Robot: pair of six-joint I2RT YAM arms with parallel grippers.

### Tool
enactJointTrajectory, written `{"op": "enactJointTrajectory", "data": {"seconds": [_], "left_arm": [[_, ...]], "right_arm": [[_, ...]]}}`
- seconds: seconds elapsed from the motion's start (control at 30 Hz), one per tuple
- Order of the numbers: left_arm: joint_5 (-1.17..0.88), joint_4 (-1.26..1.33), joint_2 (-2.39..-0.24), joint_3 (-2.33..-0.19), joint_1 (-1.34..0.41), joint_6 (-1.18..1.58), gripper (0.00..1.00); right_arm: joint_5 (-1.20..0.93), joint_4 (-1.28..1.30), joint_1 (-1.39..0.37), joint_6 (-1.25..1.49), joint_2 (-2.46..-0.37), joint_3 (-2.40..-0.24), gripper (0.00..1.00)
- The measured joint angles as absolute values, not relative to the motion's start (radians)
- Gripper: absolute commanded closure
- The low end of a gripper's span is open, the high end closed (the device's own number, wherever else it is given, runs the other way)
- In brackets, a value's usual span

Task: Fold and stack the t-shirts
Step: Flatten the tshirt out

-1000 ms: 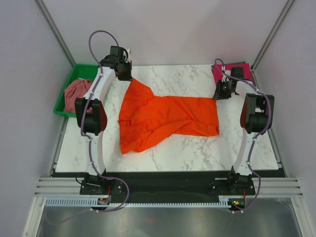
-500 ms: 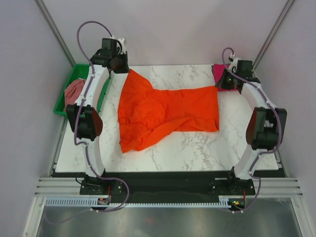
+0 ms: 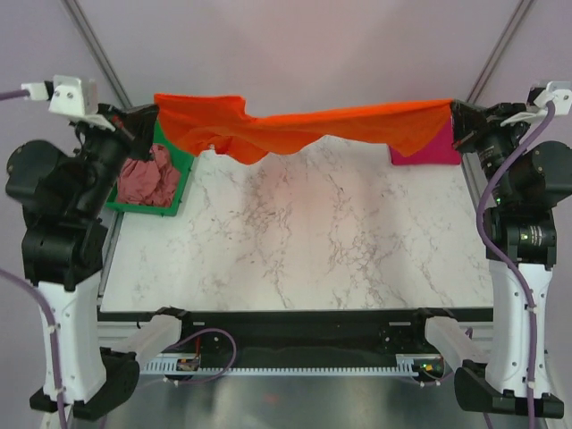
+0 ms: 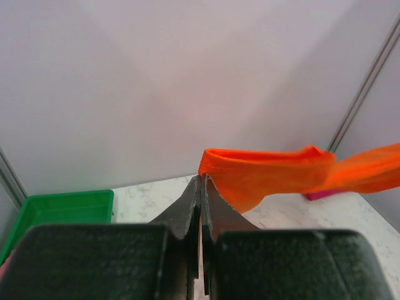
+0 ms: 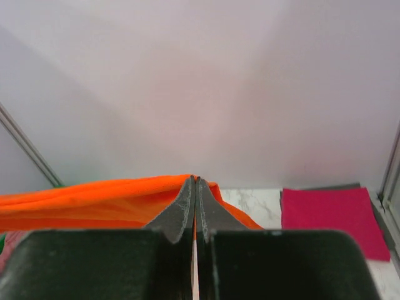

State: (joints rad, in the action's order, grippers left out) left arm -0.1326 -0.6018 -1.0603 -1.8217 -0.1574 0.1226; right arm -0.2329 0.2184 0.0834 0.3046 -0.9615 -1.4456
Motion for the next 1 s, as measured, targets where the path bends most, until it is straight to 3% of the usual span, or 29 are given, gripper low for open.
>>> {"op": "enactJointTrajectory", "data": {"seconds": [0.33,0.67,0.83,1.0], "left_arm": [[-0.136,-0.607,-0.867,-1.657,-0.157,0.103,0.98],[-0.131,-0.606,-0.773,-1.632,-0.157,0.103,0.98],[-0.133,-0.590,-0.922,-1.691,-0.157,0.103,0.98],[-0.132,-0.566,-1.226,-1.855,-0.157,0.102,0.98]], "right_arm": [[-0.208,0.539,0.083,0.312,-0.855,-1.499,1.00],[-0.208,0.582,0.083,0.348,-0.801,-1.613,1.00],[-0.197,0.571,0.083,0.348,-0.949,-1.642,1.00],[-0.174,0.542,0.083,0.348,-1.137,-1.684,1.00]]}}
